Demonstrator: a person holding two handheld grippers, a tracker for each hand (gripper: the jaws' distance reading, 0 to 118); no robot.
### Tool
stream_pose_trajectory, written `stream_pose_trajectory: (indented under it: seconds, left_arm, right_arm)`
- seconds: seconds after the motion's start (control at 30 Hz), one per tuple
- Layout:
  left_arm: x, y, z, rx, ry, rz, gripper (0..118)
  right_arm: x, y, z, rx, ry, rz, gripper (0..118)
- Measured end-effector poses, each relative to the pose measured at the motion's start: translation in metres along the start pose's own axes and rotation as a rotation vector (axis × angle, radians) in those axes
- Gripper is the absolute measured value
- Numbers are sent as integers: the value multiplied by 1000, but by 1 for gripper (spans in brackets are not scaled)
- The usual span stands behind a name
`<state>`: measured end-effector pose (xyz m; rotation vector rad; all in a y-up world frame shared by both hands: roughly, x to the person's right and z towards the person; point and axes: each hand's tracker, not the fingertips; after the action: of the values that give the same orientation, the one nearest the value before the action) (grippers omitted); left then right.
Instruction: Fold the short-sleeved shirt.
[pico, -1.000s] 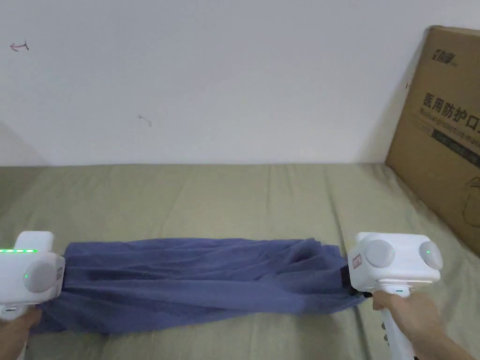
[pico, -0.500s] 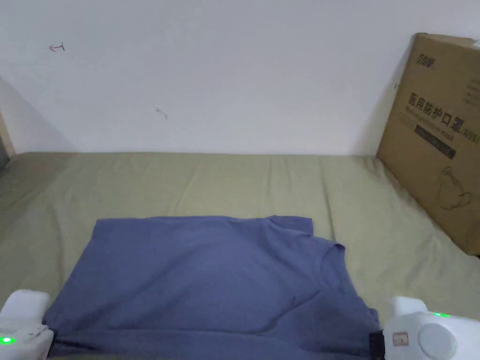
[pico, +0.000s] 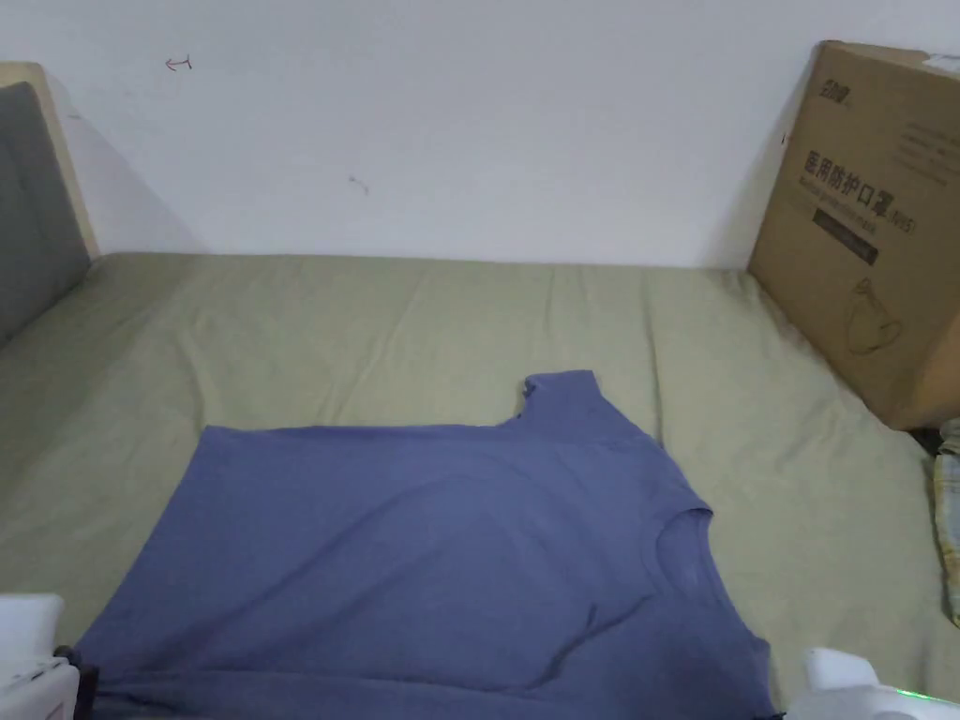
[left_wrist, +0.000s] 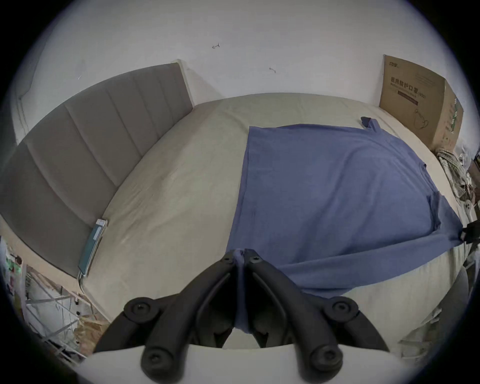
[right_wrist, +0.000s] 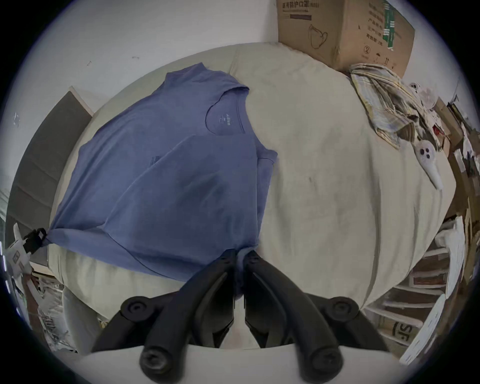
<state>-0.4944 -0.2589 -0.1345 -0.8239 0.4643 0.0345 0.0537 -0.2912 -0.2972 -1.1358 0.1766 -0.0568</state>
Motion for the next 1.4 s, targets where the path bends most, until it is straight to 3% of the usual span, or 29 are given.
stream_pose_trajectory:
  seconds: [0.1,0.17,0.23,0.27,0.3,0.33,0.5,0.57,0.6,0.63,0.67,0.7,0.8,0.93,1.0,1.03,1.1,1.13,1.4]
  left_arm:
    - [2,-4,3,3,-9,3,2]
    - [3,-6,6,14,-2,8,12]
    - [0,-6,10,29,-2,17,57]
    - [-2,-6,12,33,-12,25,77]
    - [-1,-6,15,29,-18,28,96]
    - [-2,-6,20,31,-33,36,97]
    - [1,-12,38,42,-65,47,95]
    - [3,-18,43,41,-94,57,90]
    - [4,-22,45,38,-107,61,78]
    - [6,-26,46,31,-114,66,61]
    - [8,-30,47,24,-117,69,36]
    - [9,-36,47,24,-126,72,0]
    - [10,-53,43,-30,-152,68,0]
    - [6,-72,44,-20,-115,66,2]
    - [-2,-66,38,-16,-91,78,23]
    - [-7,-65,36,-14,-86,90,23]
    - [-13,-57,32,-14,-102,105,66]
    - [-15,-53,27,-12,-98,109,71]
    - [-30,-31,-27,-84,-101,211,72]
  right_arm:
    - [1,-4,5,20,7,-27,7]
    - [0,-3,9,40,13,-37,7]
    - [-3,-1,12,51,-12,-13,23]
    - [-6,-1,15,68,-54,30,38]
    - [-7,-2,17,76,-68,47,60]
    - [-8,-2,20,82,-87,66,68]
    - [-11,-7,35,129,-27,68,66]
    - [-15,-10,40,159,-14,105,65]
    - [-18,-11,42,168,-13,123,61]
    - [-20,-13,43,170,-18,128,50]
    - [-22,-15,43,176,-10,134,28]
    - [-24,-18,43,184,4,134,2]
    - [-23,-22,35,173,64,81,1]
    - [-27,-23,23,141,30,85,1]
    - [-27,-23,24,136,40,86,1]
    - [-28,-23,24,133,42,87,1]
    - [-29,-21,22,131,40,89,1]
    - [-28,-19,19,125,35,91,1]
    - [-8,-17,5,74,34,5,1]
